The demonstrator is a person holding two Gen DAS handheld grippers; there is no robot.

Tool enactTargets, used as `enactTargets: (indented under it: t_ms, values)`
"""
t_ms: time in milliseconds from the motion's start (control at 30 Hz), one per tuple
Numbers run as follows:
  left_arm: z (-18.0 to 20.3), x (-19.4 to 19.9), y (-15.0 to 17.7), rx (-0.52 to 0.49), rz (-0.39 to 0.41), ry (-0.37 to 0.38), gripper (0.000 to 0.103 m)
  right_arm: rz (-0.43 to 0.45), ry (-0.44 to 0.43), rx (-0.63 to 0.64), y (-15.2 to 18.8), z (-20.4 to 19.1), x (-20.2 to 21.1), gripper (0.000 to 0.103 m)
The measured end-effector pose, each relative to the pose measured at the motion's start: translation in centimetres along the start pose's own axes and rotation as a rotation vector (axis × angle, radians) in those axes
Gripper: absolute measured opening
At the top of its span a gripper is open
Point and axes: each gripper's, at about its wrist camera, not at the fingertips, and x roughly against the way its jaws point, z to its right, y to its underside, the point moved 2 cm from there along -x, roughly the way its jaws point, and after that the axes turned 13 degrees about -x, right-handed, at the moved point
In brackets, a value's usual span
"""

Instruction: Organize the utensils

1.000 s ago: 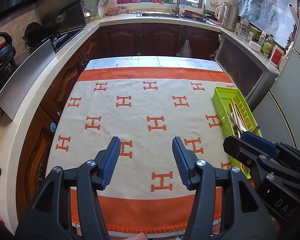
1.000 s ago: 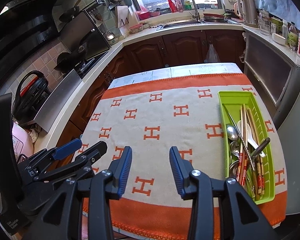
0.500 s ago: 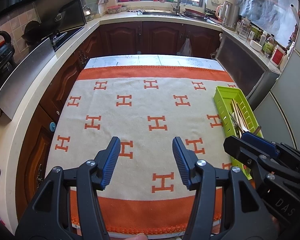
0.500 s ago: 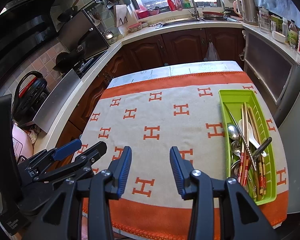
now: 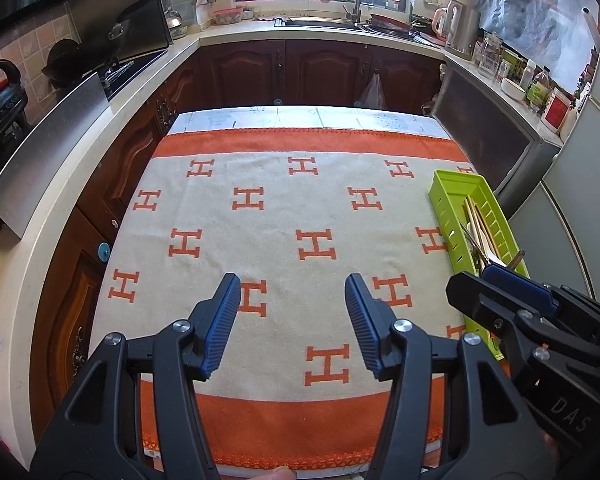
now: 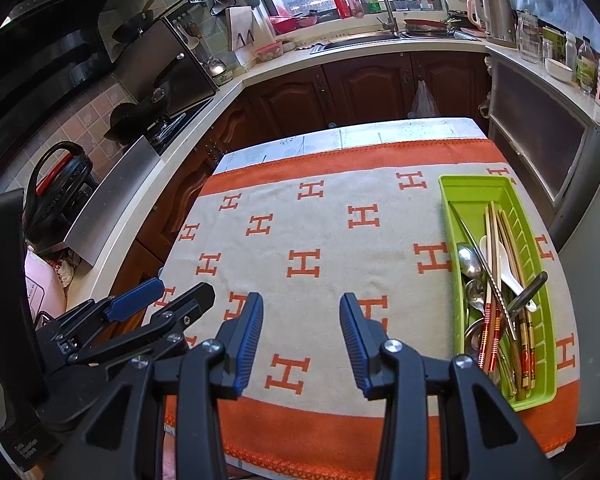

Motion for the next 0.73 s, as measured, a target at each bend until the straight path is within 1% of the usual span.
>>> enactTargets:
  t_ms: [733]
  values:
    - [-0.05, -0.18, 0.07, 0.006, 0.000, 0.005, 0.052, -0.004, 0.007, -0.004, 0.14, -0.02, -0.48, 0.040]
